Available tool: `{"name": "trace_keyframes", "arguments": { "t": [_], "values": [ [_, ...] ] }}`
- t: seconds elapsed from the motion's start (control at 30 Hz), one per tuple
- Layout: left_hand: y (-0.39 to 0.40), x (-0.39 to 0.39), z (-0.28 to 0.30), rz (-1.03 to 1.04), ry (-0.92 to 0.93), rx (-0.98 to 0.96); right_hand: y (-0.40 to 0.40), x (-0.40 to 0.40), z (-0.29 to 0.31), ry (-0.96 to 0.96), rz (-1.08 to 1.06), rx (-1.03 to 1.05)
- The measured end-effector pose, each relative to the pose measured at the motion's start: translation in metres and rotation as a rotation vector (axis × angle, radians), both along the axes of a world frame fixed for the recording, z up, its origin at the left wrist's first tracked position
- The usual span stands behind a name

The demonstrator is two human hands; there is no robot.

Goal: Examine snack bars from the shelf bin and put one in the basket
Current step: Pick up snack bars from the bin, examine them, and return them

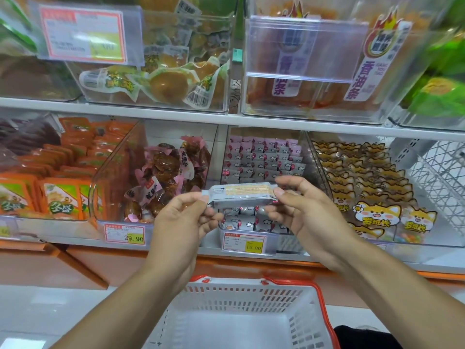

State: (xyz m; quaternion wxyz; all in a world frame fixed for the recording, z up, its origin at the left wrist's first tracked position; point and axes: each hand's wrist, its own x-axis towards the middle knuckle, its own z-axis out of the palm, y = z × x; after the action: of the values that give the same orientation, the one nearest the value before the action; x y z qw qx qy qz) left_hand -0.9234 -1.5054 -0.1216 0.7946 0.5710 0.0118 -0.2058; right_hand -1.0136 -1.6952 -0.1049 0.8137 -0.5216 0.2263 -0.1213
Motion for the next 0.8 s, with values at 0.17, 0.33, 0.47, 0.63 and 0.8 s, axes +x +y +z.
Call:
{"name": "trace_keyframes", "arguments": {
  "t": [0.17,0.33,0.47,0.63,0.8],
  "values": [
    [0.0,0.005,0.001,-0.028,0.099,-0.059,0.0,-0.007,0.011,-0.082,0.291,-0.079],
    [0.0,0.007,0.001,-0.092,0.302,-0.237,-0.006,-0.01,0.01,0.029,0.199,-0.667],
    [-0.001,0.005,0.005,-0.131,0.235,-0.268,-0.007,-0.009,0.007,0.001,0.096,-0.647],
    [-0.004,0.0,0.002,-0.134,0.173,-0.192,-0.006,-0.003,0.004,0.008,0.095,-0.201],
    [-0.007,-0.002,-0.003,-0.086,0.123,-0.108,-0.004,-0.003,0.0,0.082,-0.016,0.072]
  ]
}}
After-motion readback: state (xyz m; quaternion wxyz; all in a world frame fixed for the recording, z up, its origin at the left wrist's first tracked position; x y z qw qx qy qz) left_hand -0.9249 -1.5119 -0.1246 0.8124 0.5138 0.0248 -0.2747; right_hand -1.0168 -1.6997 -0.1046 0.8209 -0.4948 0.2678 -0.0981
